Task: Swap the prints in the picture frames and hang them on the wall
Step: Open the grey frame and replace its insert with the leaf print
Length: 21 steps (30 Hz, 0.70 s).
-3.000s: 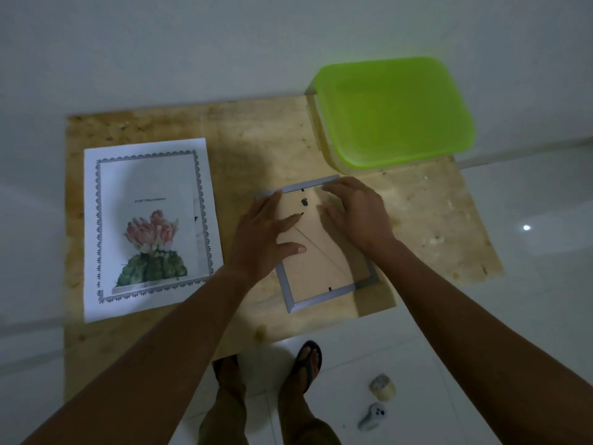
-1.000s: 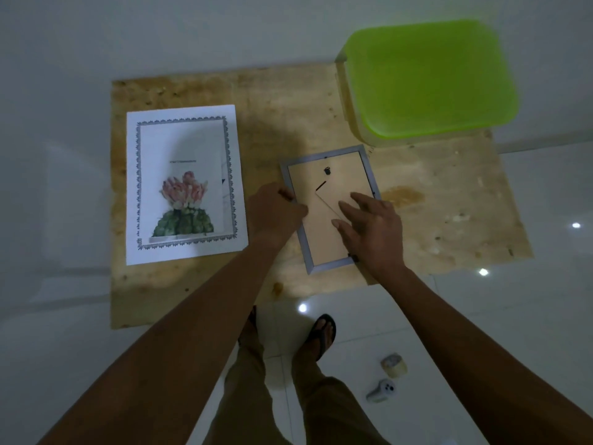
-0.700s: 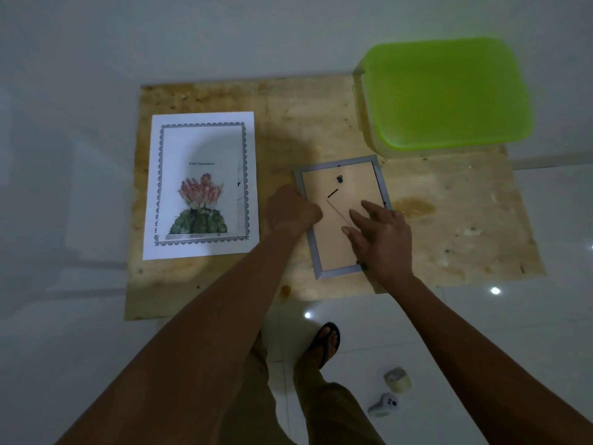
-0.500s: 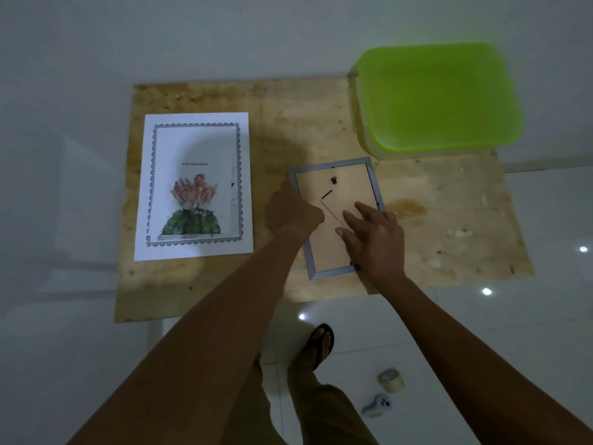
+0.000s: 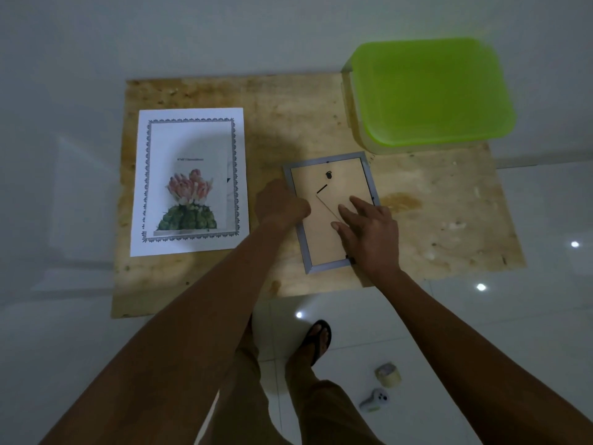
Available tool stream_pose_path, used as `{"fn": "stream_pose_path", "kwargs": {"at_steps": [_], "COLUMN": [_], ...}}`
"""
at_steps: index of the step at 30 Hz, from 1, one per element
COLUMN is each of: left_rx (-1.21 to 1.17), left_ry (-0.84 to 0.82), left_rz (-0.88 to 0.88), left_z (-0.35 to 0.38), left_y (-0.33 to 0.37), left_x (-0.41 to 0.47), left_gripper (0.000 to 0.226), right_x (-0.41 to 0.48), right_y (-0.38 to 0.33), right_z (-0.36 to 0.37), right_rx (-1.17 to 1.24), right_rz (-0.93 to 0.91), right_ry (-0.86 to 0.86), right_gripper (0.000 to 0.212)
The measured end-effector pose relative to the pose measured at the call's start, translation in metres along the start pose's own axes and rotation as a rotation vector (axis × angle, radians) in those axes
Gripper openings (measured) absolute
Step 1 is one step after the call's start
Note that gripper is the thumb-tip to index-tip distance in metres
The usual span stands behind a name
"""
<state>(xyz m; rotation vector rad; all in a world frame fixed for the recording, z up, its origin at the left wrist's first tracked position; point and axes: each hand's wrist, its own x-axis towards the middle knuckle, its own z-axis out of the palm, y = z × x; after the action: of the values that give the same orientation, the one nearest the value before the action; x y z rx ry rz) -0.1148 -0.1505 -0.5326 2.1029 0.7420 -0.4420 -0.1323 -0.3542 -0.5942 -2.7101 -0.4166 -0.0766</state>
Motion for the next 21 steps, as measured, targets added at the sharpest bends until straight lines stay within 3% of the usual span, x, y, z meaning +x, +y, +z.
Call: {"fn": "stream_pose_path", "kwargs": {"at_steps": [9,14,17,21], "left_rx": [-0.153,-0.184,-0.14,0.008], "left_ry": [0.039,0.117,0.168,0.139], "left_rz": [0.128,0.251,0.334,0.425], "left_z": [-0.002,0.034,0.063,0.073], "left_y": [-0.028,-0.049,-0.064,-0.081], "left_x": [-0.007,-0.058,-0.084,-0.085], "left_gripper": [0.032,0.059,0.059,0.058], "right_x": [0.001,0.003,-0.011,-0.04], "right_y": [-0.002,0.011,0.017,0.023], "right_z": [-0.011,-0.037,-0.049,-0.049], "right_rx": [0.101,0.24,0.164,0.079], "right_rz": [0.028,0.079,0.01,-0.184], "right_ry": [-0.078,-0.176,-0.176,-0.197], "right_gripper": [0.04,0.041,0.029,0.03]}}
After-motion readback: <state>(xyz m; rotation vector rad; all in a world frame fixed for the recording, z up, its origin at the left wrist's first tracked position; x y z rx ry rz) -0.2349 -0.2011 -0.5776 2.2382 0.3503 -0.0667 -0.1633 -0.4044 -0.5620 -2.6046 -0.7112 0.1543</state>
